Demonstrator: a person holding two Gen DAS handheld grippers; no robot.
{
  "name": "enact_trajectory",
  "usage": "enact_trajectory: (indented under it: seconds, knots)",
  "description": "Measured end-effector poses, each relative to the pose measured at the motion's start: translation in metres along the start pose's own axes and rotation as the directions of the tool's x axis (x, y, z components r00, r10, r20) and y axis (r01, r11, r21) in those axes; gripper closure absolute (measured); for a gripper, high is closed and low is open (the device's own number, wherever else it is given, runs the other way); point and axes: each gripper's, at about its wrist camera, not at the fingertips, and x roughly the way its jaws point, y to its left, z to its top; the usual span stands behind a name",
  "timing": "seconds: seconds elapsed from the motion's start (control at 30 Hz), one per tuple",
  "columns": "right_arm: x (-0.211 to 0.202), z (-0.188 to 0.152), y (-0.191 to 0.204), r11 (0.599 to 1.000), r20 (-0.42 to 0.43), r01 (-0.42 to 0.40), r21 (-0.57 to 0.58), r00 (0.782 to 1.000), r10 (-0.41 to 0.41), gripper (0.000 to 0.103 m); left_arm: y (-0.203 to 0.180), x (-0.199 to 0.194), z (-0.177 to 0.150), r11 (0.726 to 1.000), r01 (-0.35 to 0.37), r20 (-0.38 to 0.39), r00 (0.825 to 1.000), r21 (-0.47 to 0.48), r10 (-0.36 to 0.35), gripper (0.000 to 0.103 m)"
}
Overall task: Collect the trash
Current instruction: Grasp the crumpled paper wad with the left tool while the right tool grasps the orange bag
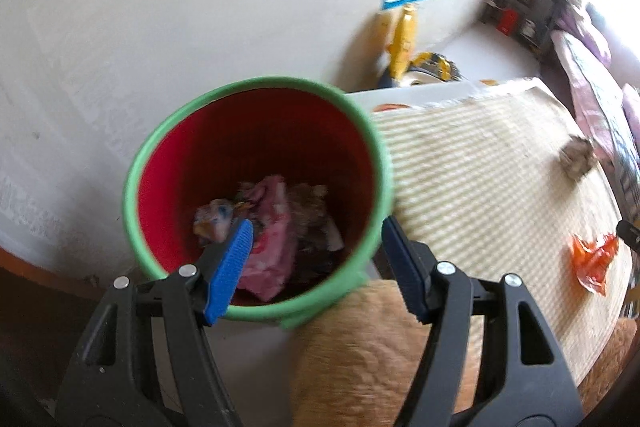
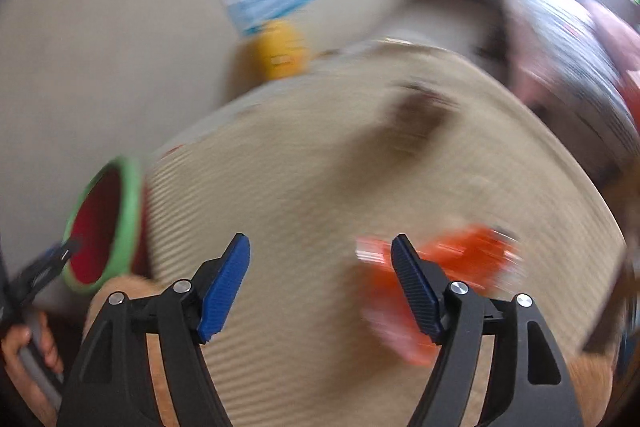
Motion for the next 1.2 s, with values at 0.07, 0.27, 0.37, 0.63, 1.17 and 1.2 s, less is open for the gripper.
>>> enact_trajectory:
  seconds: [0.07, 0.27, 0.37, 0.63, 1.17, 1.2]
  knots:
    - [-0.001, -0.004, -0.039, 0.989, 0.002, 0.010, 0.147, 1.000, -0.011, 0.028, -0.018, -0.002, 0.000, 0.999, 0.009, 0.004, 1.000, 0.043, -0.009, 0.039]
    - [0.025, -0.016, -0.077, 0.959, -0.094, -0.004, 0.285, 0.995, 0.032, 0.026, -0.090, -0.008, 0.010, 0.977, 0.019, 0.048, 0.998, 0.213, -0.030, 0.030]
    - [0.041, -0.022, -0.084, 0.948, -0.129, -0.046, 0.315, 0.987, 0.091, 0.026, -0.135, -0.004, 0.018, 0.953, 0.016, 0.073, 0.997, 0.303, -0.040, 0.025]
    - [0.028, -0.034, -0.100, 0.948, -0.077, -0.159, 0.275, 0.979, 0.187, 0.062, -0.271, 0.026, 0.037, 0.857, 0.048, 0.071, 0.993, 0.513, -0.098, 0.018]
    - [-0.008, -0.044, -0.149, 0.917, 0.055, -0.228, 0.328, 0.973, 0.222, 0.062, -0.413, 0.125, 0.048, 0.802, 0.109, -0.093, 0.993, 0.587, -0.067, 0.027]
    - [-0.009, -0.044, -0.148, 0.918, 0.059, -0.229, 0.323, 0.973, 0.222, 0.062, -0.413, 0.128, 0.048, 0.804, 0.112, -0.102, 0.993, 0.584, -0.064, 0.041]
